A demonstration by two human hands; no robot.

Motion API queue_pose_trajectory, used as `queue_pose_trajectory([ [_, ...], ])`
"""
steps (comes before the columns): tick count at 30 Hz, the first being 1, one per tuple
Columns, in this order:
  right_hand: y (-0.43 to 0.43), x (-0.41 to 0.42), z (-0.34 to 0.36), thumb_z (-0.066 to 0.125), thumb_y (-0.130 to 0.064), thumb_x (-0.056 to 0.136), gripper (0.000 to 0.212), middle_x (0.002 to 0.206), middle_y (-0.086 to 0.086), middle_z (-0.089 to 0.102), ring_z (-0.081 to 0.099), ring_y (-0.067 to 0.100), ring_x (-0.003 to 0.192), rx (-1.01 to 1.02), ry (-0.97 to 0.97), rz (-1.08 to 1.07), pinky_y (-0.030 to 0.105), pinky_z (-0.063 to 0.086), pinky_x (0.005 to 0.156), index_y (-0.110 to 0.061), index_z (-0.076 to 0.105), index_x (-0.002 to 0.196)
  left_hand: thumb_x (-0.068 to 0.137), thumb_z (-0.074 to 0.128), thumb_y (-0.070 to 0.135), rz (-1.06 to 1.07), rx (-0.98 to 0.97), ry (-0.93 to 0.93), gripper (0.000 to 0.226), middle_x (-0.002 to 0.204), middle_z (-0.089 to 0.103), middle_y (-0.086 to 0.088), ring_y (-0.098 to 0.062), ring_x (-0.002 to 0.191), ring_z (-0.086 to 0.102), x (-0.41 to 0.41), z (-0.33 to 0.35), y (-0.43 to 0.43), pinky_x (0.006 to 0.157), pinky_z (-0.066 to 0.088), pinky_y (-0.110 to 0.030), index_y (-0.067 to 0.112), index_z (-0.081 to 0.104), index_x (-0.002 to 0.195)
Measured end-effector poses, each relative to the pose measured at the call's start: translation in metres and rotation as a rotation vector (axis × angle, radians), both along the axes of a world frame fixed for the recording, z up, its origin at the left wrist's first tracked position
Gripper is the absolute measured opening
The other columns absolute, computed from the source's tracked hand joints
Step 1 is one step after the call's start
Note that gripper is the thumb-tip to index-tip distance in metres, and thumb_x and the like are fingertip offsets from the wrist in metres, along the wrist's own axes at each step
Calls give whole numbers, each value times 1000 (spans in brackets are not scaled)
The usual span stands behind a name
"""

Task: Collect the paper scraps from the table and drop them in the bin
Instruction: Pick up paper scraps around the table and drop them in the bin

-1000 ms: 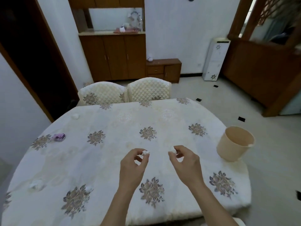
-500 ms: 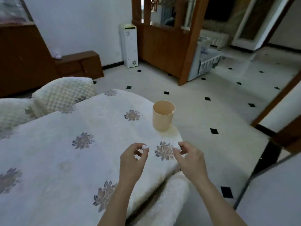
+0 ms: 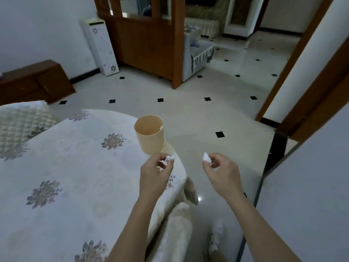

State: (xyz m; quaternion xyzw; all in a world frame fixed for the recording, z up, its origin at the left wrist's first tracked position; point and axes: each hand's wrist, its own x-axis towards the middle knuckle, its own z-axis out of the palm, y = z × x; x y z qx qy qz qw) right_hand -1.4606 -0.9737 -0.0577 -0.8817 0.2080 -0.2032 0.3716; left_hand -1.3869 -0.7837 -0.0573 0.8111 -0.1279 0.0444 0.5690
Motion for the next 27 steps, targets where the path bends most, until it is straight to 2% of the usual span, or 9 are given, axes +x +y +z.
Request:
queue_pose_trajectory([
  [3, -32, 24, -11, 56, -44, 91, 22, 72, -10, 64, 60, 6, 74, 27, 16, 6, 36, 52, 66, -26, 63, 79, 91, 68, 26, -9, 14, -3, 3, 83, 67, 14, -4, 78, 61, 20, -4, -34, 54, 45, -11, 27, 69, 88],
  [8, -104, 85, -19, 53, -45, 94, 32, 69, -7, 62, 60, 8, 73, 36, 18, 40, 37, 51, 66, -23, 59, 72, 91, 67, 32, 5, 49, -12, 7, 83, 67, 15, -4, 79, 62, 74, -13, -108, 61, 46, -13, 25, 69, 89],
  [11, -155, 126, -18, 54, -44, 93, 31, 69, -6, 60, 59, 8, 72, 25, 20, 67, 37, 51, 66, -22, 59, 72, 92, 66, 36, 25, 80, -1, 8, 83, 67, 17, -5, 77, 62, 111, -15, -156, 59, 49, -19, 28, 68, 88],
  [16, -228, 184, -7, 57, -42, 92, 26, 70, -9, 62, 59, 6, 73, 12, 46, 115, 33, 50, 66, -24, 62, 74, 92, 64, 36, 92, 104, -6, 8, 85, 67, 18, -3, 78, 61, 157, -8, -226, 60, 46, -15, 29, 68, 90],
  [22, -276, 238, -10, 56, -42, 91, 24, 71, -9, 63, 60, 5, 75, 72, 35, 162, 34, 51, 67, -26, 62, 74, 91, 65, 38, 138, 128, 26, 7, 85, 67, 19, -4, 78, 62, 200, -3, -267, 62, 52, -23, 32, 67, 88],
  [27, -297, 290, -20, 56, -44, 91, 24, 72, -9, 64, 61, 7, 75, 85, 52, 210, 36, 51, 66, -26, 61, 75, 91, 67, 31, 199, 145, 2, 4, 83, 66, 18, -4, 77, 61, 246, -1, -286, 61, 48, -17, 28, 67, 89],
])
